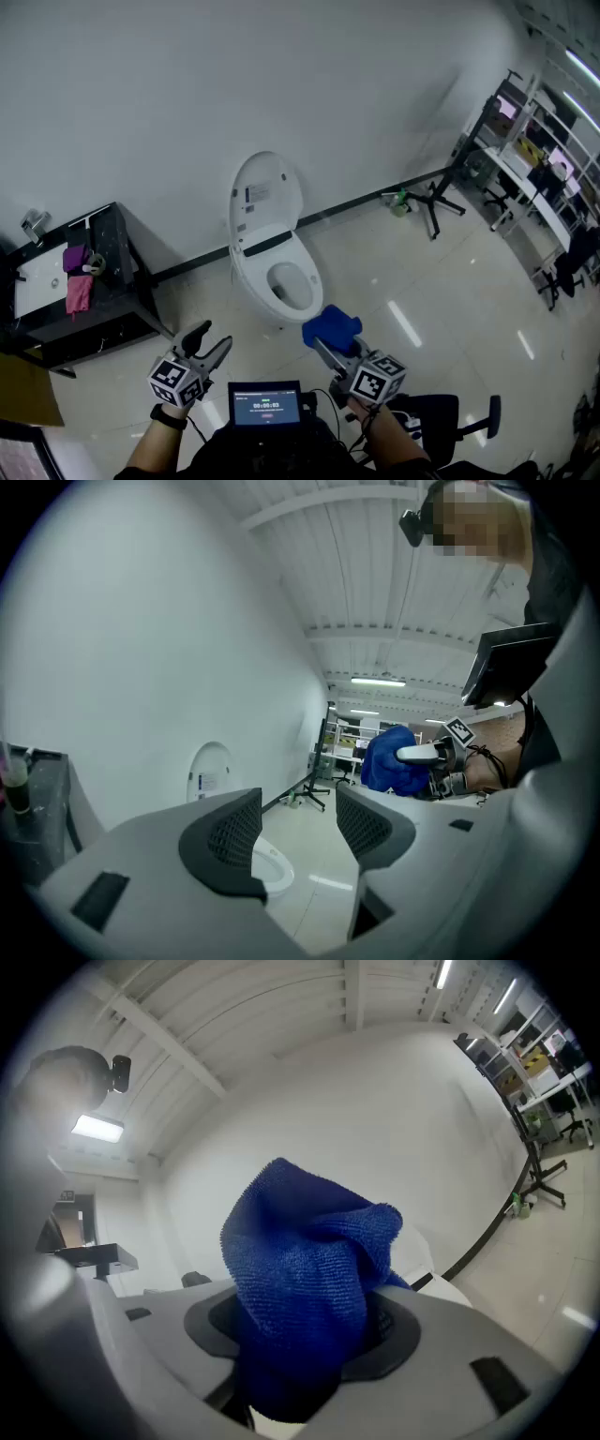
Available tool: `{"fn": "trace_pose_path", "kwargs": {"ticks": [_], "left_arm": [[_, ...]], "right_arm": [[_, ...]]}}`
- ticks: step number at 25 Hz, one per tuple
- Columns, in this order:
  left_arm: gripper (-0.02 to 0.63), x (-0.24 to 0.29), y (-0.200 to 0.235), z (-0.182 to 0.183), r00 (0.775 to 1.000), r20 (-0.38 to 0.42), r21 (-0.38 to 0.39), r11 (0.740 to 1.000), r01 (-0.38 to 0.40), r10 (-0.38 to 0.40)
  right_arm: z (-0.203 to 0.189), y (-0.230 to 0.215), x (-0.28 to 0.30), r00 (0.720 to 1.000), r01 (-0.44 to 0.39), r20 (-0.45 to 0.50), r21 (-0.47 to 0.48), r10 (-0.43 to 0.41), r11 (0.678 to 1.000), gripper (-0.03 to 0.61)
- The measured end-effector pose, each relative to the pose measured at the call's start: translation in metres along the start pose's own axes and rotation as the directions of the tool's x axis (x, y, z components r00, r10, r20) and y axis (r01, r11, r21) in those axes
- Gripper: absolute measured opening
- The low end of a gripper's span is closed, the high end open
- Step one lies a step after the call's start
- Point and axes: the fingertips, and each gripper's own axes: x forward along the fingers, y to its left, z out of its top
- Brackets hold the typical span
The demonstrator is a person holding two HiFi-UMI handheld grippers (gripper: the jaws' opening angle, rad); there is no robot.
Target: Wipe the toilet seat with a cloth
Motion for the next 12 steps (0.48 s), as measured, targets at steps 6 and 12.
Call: {"fn": "trace_pose_path", "kwargs": {"ticks": [6,12], "left_arm": [[0.256,-0.001,0.025,-0.005,1.0,-0.009,0.017,1.0,0.015,-0.015],[0.256,0.007,0.049,-0.009,1.0,-0.024,0.005,1.0,0.003,-0.003]], "right_arm": [[0.003,-0.009,0.025,1.0,0.026,0.003,-0.036,-0.026,0.999,0.256],[0.013,-0.037,0.06,0.999,0.045,-0.027,-0.079,-0.047,0.996,0.256]]}}
